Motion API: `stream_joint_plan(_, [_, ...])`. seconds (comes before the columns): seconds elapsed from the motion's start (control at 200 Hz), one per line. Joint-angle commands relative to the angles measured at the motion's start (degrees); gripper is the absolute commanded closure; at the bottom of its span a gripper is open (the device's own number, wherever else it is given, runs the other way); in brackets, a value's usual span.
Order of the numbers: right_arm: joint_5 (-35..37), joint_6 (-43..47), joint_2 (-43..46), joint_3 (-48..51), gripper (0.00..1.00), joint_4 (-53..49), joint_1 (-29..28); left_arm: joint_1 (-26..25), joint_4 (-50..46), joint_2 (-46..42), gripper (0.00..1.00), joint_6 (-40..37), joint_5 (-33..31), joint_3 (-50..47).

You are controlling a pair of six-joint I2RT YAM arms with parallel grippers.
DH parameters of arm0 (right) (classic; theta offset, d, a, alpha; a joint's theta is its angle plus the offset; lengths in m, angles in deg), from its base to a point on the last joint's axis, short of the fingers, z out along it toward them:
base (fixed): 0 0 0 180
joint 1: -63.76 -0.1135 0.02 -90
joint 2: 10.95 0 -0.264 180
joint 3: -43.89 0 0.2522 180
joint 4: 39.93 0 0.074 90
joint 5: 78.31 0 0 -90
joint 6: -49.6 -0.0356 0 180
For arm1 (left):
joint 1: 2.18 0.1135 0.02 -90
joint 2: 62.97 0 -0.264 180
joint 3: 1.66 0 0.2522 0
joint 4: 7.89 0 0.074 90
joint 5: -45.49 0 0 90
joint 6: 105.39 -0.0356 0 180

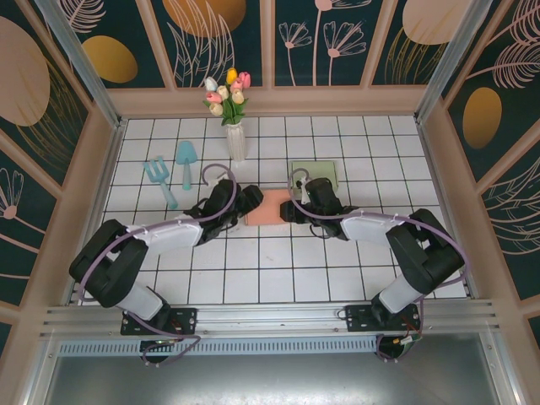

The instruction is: Fold the paper box

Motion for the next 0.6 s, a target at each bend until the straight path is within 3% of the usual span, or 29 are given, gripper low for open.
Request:
stream_joint_plan(0.0, [-2.3, -4.0, -2.2, -4.9, 0.48, 7.9, -1.5, 1.6, 0.8, 3.8, 0.28, -3.2, 4.0, 5.0])
stream_joint_plan(0.41, [0.1, -0.9, -15.3, -23.0, 0.48, 2.3, -1.5, 9.4, -1.9, 14.0, 0.28, -4.4, 6.3, 13.9])
stream_joint_plan(0.596, [-0.2, -1.7, -19.9, -26.2, 0.48, 2.8, -1.5, 12.1, -2.2, 15.7, 0.27, -5.8, 7.7, 15.9])
